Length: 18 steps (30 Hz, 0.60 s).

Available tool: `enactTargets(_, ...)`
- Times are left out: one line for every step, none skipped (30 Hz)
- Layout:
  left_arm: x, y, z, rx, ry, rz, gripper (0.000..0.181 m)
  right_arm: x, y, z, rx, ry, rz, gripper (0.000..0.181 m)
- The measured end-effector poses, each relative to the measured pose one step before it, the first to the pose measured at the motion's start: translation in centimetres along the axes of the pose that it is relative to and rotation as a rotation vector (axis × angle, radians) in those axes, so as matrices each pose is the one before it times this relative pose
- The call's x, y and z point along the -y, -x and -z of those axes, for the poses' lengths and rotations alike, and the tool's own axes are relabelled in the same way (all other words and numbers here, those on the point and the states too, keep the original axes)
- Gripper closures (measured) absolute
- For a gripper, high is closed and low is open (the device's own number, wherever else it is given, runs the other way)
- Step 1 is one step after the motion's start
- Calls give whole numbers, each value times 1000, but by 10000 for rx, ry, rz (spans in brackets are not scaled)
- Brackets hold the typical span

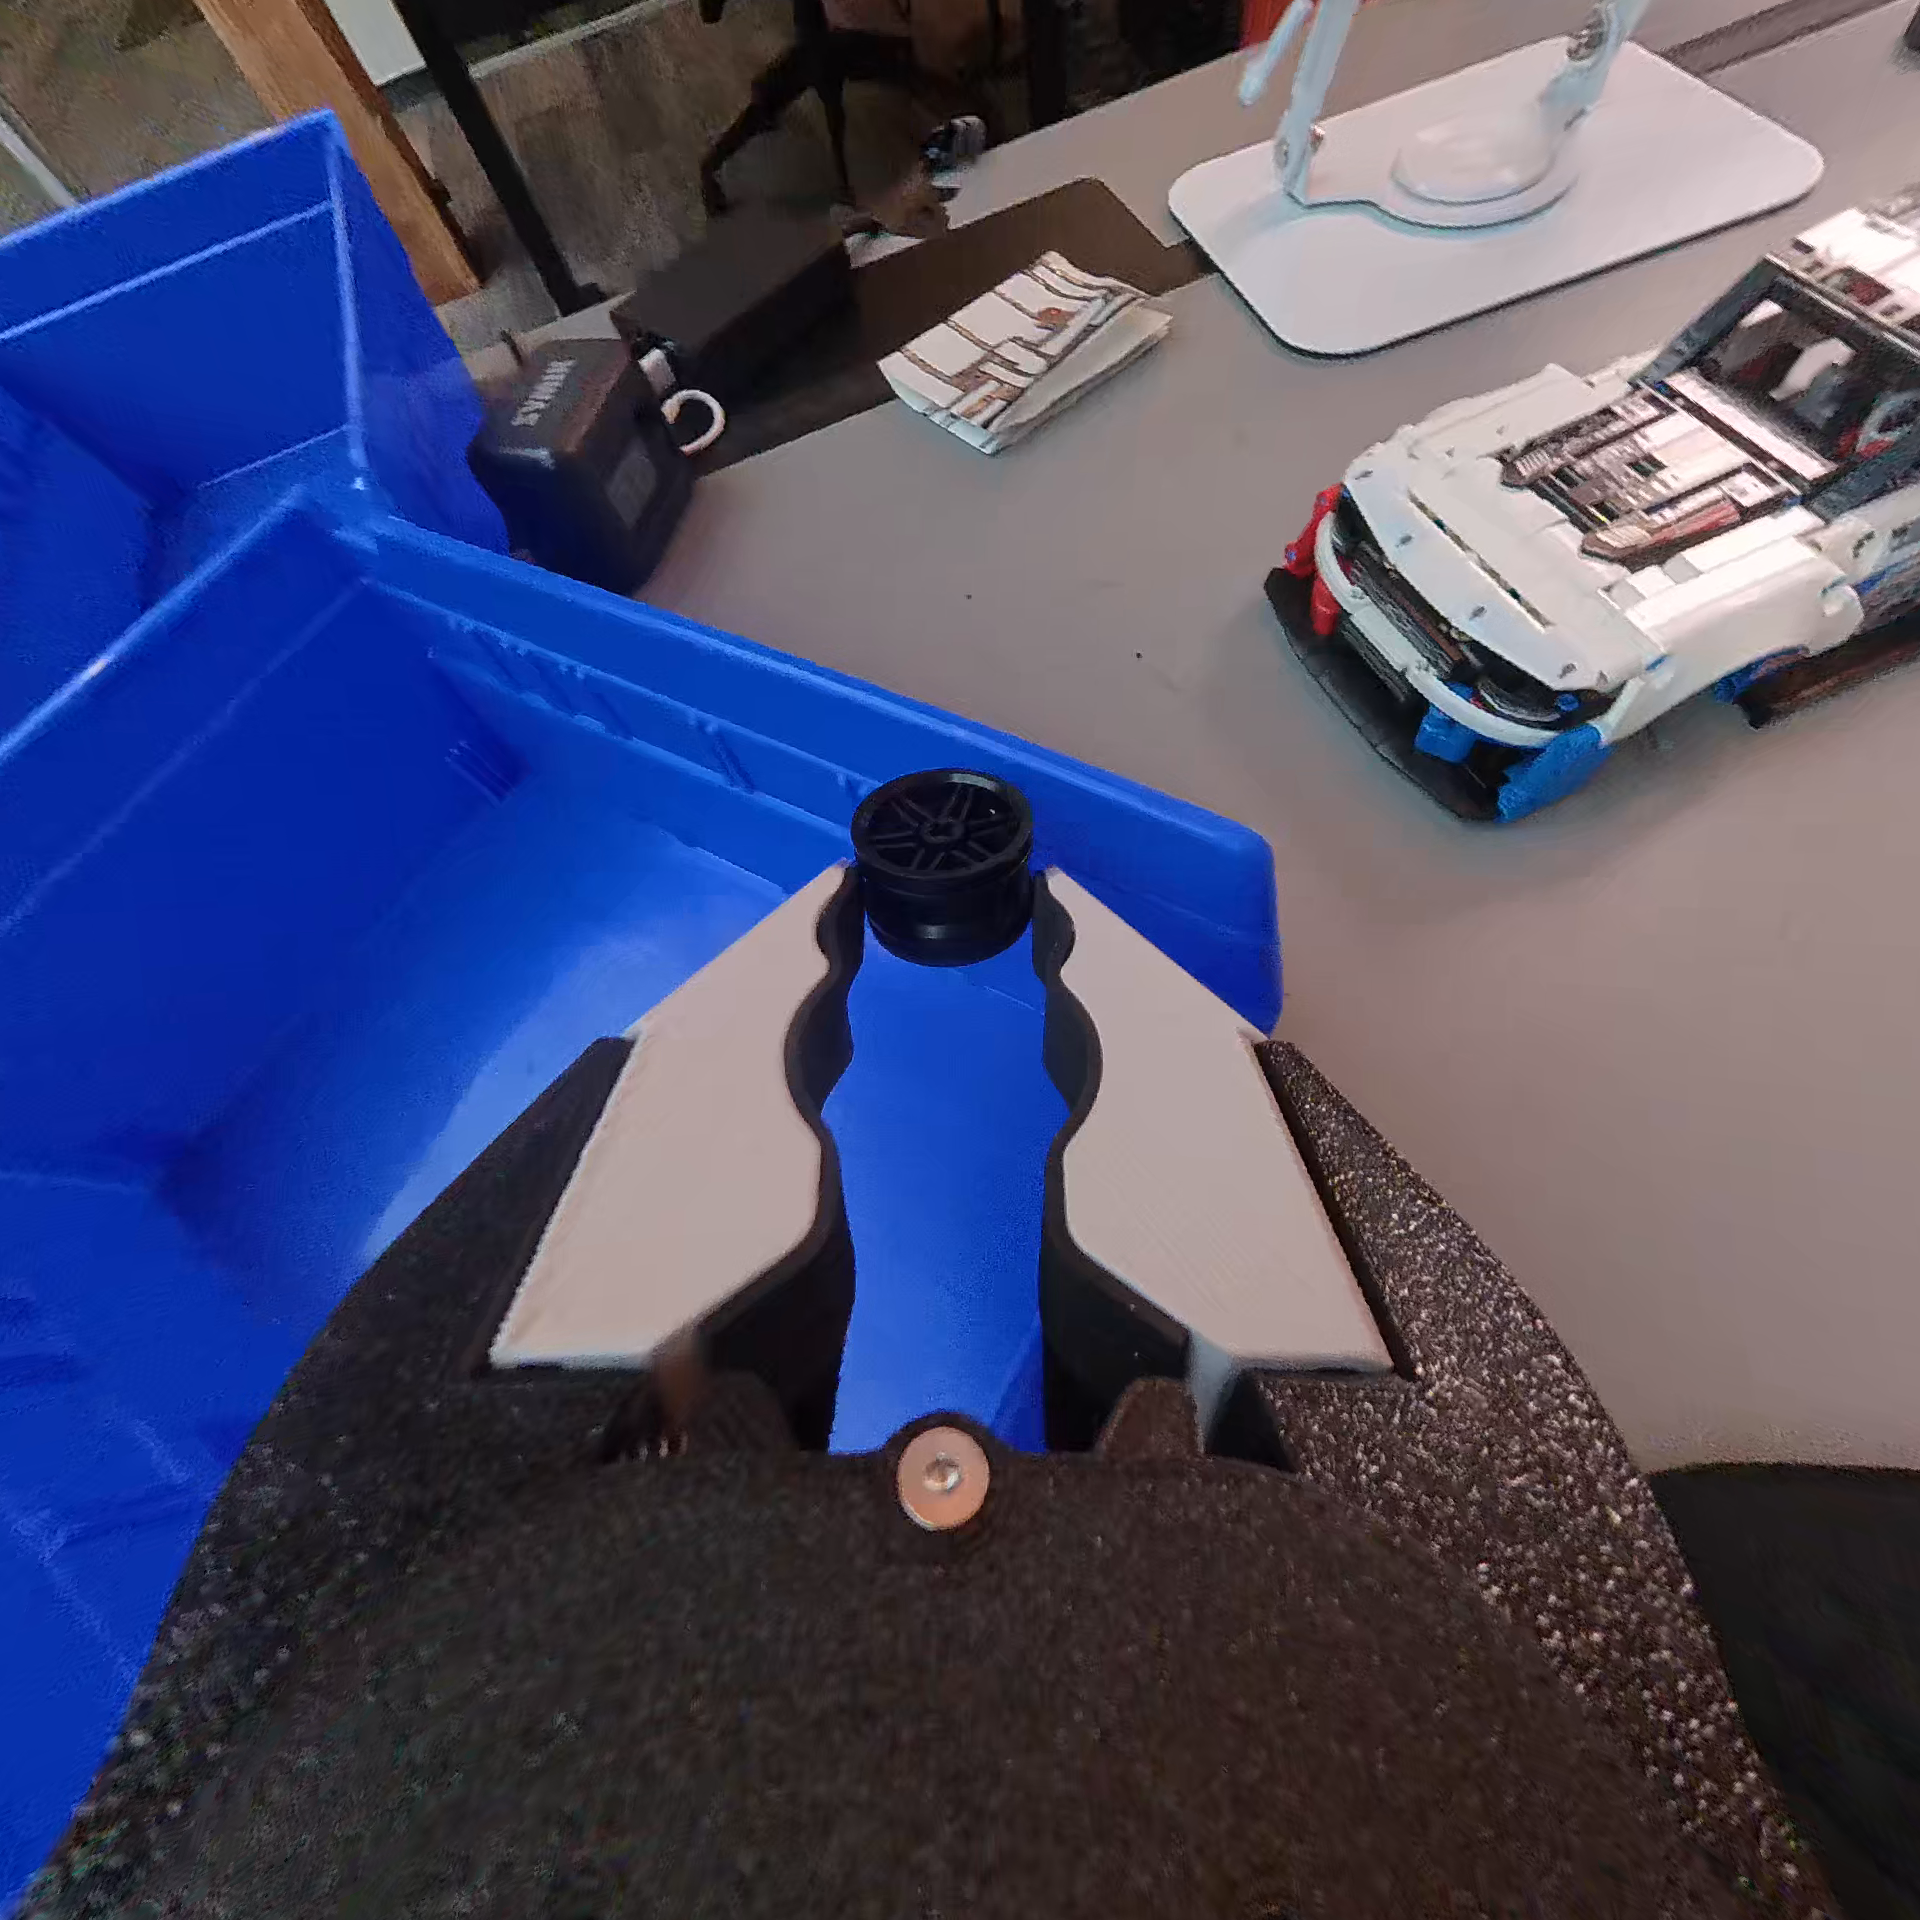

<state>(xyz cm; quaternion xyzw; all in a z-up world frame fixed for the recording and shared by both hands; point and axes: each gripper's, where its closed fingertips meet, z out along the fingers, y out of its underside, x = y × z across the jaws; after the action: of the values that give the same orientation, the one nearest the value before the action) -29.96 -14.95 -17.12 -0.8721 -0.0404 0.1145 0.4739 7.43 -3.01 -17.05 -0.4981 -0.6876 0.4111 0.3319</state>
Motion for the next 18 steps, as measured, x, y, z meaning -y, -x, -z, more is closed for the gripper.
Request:
enactTargets(348, 921, 194, 221, 12, 167, 150, -154, -8, 162, -33, -4, -47, 147)
enactTargets(198, 1017, 148, 216, 134, 147, 150, -156, -13, 160, -23, -2, -54, 147)
enactTargets(25, 1095, -9, 209, 268, 163, 150, -164, -80, 134, -32, -5, -56, 148)
enactTargets(-52, 1206, -295, 251, 331, 221, 150, -146, -121, 75, -22, -18, -69, 148)
enactTargets(-170, 1348, -687, 338, 380, 272, 150, -86, -116, -5, 4, -49, -94, 148)
enactTargets(-304, 1192, -1077, 306, 425, 262, 150, 10, -129, -100, 17, -94, -109, 149)
enactTargets(-297, 793, -1334, 112, 363, 251, 150, 118, -138, -187, 21, -123, -113, 150)
enactTargets(-238, 605, -1438, 4, 272, 305, 150, 198, -102, -230, 10, -126, -94, 150)
enactTargets(-226, 803, -1383, 108, 212, 322, 150, 282, -15, -200, 2, -126, -30, 150)
enactTargets(-246, 919, -1266, 225, 164, 166, 150, 255, 141, -110, 10, -82, 49, 150)
enactTargets(-312, 817, -1137, 225, 155, 72, 150, 167, 276, 27, 32, -16, 121, 150)
enactTargets(-336, 528, -993, 117, 147, 42, 150, 36, 292, 148, 17, 41, 148, 150)
enactTargets(-380, 224, -817, -17, 177, 63, 150, -99, 202, 211, -13, 85, 121, 150)
enactTargets(-388, 161, -639, -22, 210, 78, 150, -254, 159, 235, 1, 136, 58, 150)
enactTargets(-209, 213, -450, 56, 118, 4, 150, -284, 39, 230, -16, 120, 2, 150)
enactTargets(-109, 189, -281, 68, 68, -64, 150, -224, -118, 198, -69, 39, -51, 150)
enactTargets(-101, 200, -189, 58, 79, -73, 146, -191, -181, 136, -61, 1, -103, 150)
enactTargets(-113, 260, -109, 68, 102, -25, 140, -164, -198, 75, -50, -19, -121, 150)
